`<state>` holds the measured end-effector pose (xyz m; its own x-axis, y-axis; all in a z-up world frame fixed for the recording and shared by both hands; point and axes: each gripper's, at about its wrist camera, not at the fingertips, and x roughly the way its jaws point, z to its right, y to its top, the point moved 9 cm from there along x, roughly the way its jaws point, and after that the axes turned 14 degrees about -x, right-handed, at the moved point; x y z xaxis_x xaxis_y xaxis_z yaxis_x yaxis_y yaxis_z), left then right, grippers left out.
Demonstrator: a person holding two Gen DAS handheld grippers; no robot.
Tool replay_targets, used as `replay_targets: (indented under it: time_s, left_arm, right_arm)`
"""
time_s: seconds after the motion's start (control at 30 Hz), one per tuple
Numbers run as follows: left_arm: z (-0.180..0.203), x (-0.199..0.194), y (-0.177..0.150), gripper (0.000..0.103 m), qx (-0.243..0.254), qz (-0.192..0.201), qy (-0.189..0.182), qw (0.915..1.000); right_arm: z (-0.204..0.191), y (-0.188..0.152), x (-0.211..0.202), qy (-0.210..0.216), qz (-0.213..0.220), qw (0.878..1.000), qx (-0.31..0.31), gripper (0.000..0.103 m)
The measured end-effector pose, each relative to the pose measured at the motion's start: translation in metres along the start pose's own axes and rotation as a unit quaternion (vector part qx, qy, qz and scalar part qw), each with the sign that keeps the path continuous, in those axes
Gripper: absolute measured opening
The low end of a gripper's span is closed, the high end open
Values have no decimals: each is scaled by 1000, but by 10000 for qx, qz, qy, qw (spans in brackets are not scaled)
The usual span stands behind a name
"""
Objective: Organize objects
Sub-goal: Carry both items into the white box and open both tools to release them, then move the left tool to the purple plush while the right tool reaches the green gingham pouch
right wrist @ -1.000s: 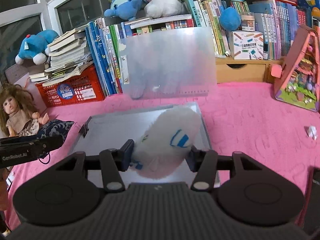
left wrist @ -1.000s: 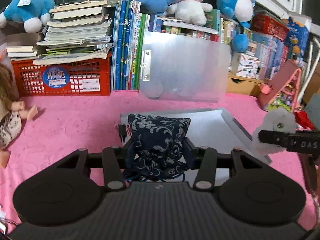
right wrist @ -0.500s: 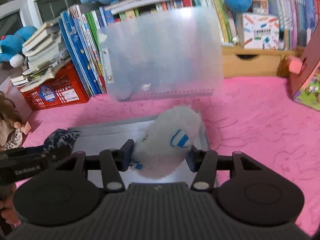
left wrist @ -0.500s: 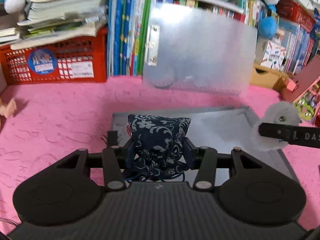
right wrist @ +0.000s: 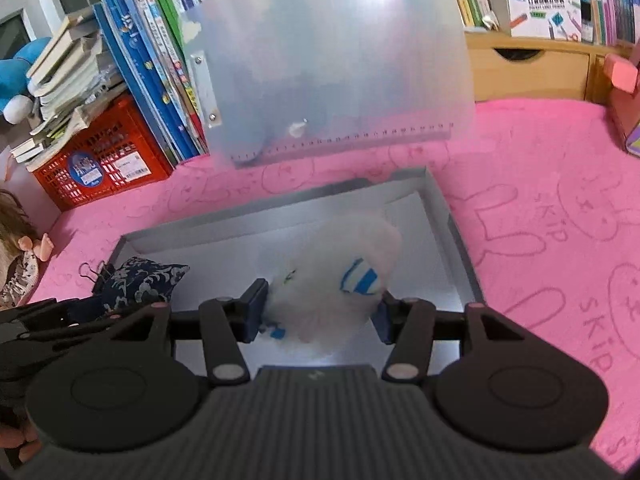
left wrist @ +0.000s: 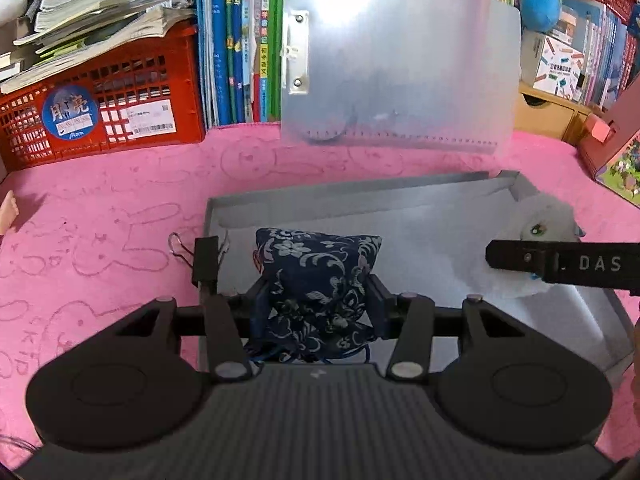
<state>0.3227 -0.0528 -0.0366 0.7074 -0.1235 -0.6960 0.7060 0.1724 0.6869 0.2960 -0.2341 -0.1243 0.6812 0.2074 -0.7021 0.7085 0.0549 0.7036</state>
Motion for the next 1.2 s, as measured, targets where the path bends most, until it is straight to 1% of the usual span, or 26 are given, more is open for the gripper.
replay_targets:
  time_s: [0.23, 0.33, 0.37, 0.4, 0.5, 0.53, 0.57, 0.6, 0.67, 0.77, 0.87, 0.93, 1.07, 1.2]
  left_arm:
    - [-1, 6, -5, 55, -8, -62, 14, 10000]
    - [0, 7, -5, 55, 5, -63, 22, 10000]
    - [-1, 6, -5, 56, 0, -64, 30, 10000]
    - [-1, 6, -5, 56, 1, -62, 50, 10000]
    - [0, 4, -5, 66, 18, -79, 61, 9999]
    - [0, 3, -4, 70, 26, -68, 52, 10000]
    - [1, 0, -4, 74, 42, -43, 48, 10000]
    - [1, -2, -3, 76, 56, -17, 45, 10000]
    - [1, -7, -1, 82, 58, 19, 40, 10000]
    - [1, -14, 1, 89, 66, 47, 38, 10000]
    - [-1, -25, 2, 90, 152, 115, 103, 9998]
    - [-1, -35, 3, 91, 222, 176, 80, 9996]
    - [-2, -59, 1, 91, 308, 340, -40, 9989]
    - [-4, -85, -3, 92, 215, 508, -218, 9982]
  right_arm:
    - [-1, -5, 5, 68, -31, 10000, -4, 56]
    - [-2, -7, 7, 47, -7, 10000, -75, 63]
    - [-3, -8, 7, 32, -10, 10000, -92, 69]
    - [-3, -8, 7, 51, -13, 9999, -101, 72]
    - [-6, -7, 5, 133, -25, 9998, -113, 79]
    - [-7, -6, 4, 133, -24, 9998, -135, 81]
    - [-8, -6, 2, 136, -28, 9998, -168, 86]
    - [-9, -6, 1, 119, -30, 9997, -206, 89]
    - [-9, -5, -3, 9, -17, 9996, -284, 90]
    - [-9, -5, -9, -107, -34, 9991, -419, 90]
    - [-9, -5, -20, -189, 11, 9984, -531, 91]
    - [-9, -6, -29, -248, 87, 9979, -594, 92]
    - [-17, -7, -53, -265, 297, 9964, -745, 93]
    - [-27, -11, -80, -246, 543, 9938, -942, 95]
